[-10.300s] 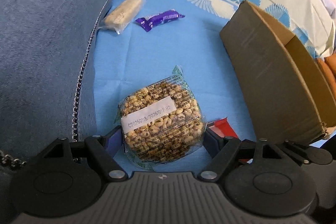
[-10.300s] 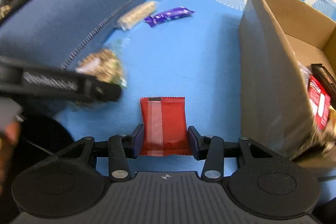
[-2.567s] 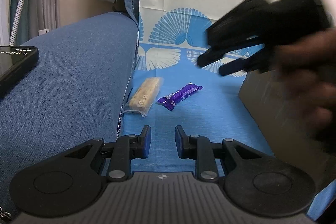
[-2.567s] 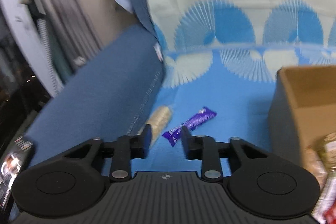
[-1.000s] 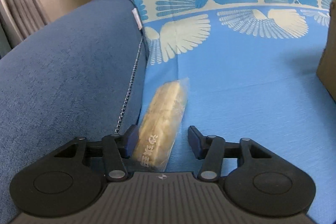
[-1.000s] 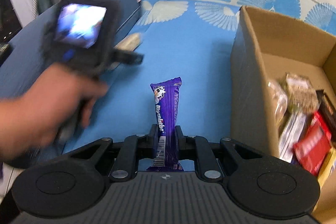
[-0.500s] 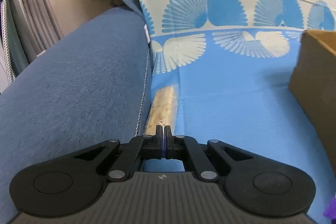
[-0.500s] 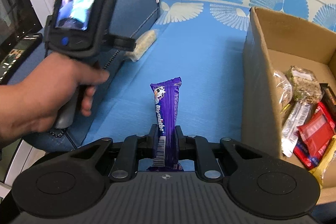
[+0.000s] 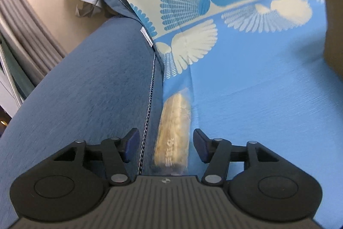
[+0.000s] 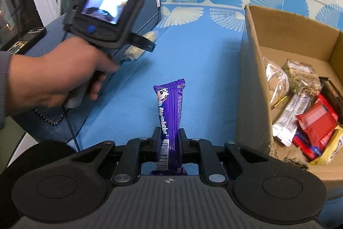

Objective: Organize snacks
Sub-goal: 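Hold the purple bar in the right gripper while the left reaches for the peanut bar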

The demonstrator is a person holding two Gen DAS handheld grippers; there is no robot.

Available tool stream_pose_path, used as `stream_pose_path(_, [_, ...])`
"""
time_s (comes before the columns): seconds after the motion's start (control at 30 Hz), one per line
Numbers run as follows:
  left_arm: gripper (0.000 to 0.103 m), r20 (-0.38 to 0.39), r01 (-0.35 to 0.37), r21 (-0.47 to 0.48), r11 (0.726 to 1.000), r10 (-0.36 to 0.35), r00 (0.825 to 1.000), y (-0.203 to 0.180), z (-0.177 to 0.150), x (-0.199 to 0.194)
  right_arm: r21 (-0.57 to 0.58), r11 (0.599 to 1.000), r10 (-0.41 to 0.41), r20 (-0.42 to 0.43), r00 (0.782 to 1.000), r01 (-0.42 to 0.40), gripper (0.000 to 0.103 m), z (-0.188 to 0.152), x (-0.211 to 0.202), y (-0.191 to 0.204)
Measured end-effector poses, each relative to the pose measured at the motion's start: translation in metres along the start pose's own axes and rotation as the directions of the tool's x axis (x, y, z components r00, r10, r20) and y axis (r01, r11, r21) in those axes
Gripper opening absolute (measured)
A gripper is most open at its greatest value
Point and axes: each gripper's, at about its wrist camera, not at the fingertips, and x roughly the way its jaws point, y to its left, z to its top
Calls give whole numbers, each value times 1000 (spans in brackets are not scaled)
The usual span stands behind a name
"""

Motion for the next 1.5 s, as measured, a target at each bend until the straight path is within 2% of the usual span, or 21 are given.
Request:
stream_pose_path(0.07, [63, -14, -31, 41, 999, 32, 999, -9, 1, 9, -4, 1000, 8, 0, 1000, -8, 16, 2, 3, -1])
stream_pose_path(0.17, [62, -36, -39, 78, 996, 42, 998, -15, 1, 23, -8, 1000, 28, -4, 1000, -28, 16, 4, 8, 3])
stream_pose_path(0.2, [58, -44, -28, 78, 997, 32, 999, -15, 0, 26, -2, 999, 37, -8, 999, -37, 16, 4, 9, 2])
stream_pose_path(0.23, [38, -64, -6, 67, 998, 10, 998, -14, 0, 29, 2, 999, 39, -9, 999, -39, 16, 6, 11, 2])
stream_pose_path(0.4, [30, -78, 41, -8, 999, -41, 996, 3, -1, 30, 7, 998, 59, -5, 998, -59, 16, 9, 11, 3])
stream_pose_path(0.57, [27, -45, 92, -72, 993, -95, 994, 16, 2, 3, -2, 998, 57, -4, 998, -57, 16, 8, 11, 2])
stream_pose_path(0.7, [25, 12, 171, -147, 974, -171, 985, 30, -2, -42, -13, 999, 37, -2, 999, -37, 16, 4, 11, 3])
stream_pose_path(0.73, [1, 24, 203, -170, 964, -202, 979, 34, -5, -57, -15, 999, 32, -2, 999, -32, 16, 4, 11, 4])
stream_pose_path(0.77, [0, 29, 240, -197, 950, -239, 971, 40, -9, -69, -21, 1000, 24, 0, 1000, -24, 16, 3, 11, 5])
stream_pose_path(0.83, [0, 56, 353, -281, 892, -352, 934, 55, -21, -94, -24, 1000, 11, -2, 1000, -11, 16, 1, 12, 5])
stream_pose_path(0.87, [0, 55, 378, -298, 877, -379, 924, 60, -29, -104, -22, 1000, 5, -6, 1000, -5, 16, 0, 13, 6])
stream_pose_path(0.93, [0, 51, 399, -319, 860, -405, 913, 67, -47, -120, -20, 1000, -7, -12, 1000, 7, 16, -2, 15, 7])
stream_pose_path(1.0, [0, 57, 433, -349, 831, -442, 895, 75, -66, -131, -16, 1000, -21, -21, 1000, 21, 16, -6, 18, 8])
stream_pose_path(1.1, [2, 78, 450, -387, 805, -457, 886, 82, -99, -136, -10, 998, -55, -32, 998, 55, 16, -10, 23, 8])
stream_pose_path(1.17, [10, 60, 452, -413, 790, -472, 880, 81, -121, -133, -3, 997, -75, -37, 997, 75, 16, -12, 26, 9])
stream_pose_path(1.2, [10, 76, 466, -431, 772, -484, 872, 84, -124, -134, -3, 997, -80, -37, 996, 80, 16, -13, 26, 8])
stream_pose_path(1.23, [19, 122, 484, -444, 754, -484, 866, 90, -125, -139, -6, 996, -89, -33, 995, 89, 16, -14, 27, 9])
stream_pose_path(1.27, [34, 139, 470, -452, 758, -460, 877, 93, -125, -143, -12, 995, -99, -28, 995, 99, 16, -13, 28, 11])
stream_pose_path(1.33, [40, 134, 478, -425, 768, -469, 873, 88, -122, -142, -8, 994, -110, -22, 994, 110, 17, -13, 30, 11])
stream_pose_path(1.4, [41, 106, 467, -409, 784, -467, 878, 82, -118, -139, 5, 993, -121, -21, 992, 121, 17, -15, 32, 12])
stream_pose_path(1.5, [42, 91, 453, -432, 780, -462, 882, 83, -116, -131, 10, 991, -135, -23, 991, 136, 17, -13, 37, 12])
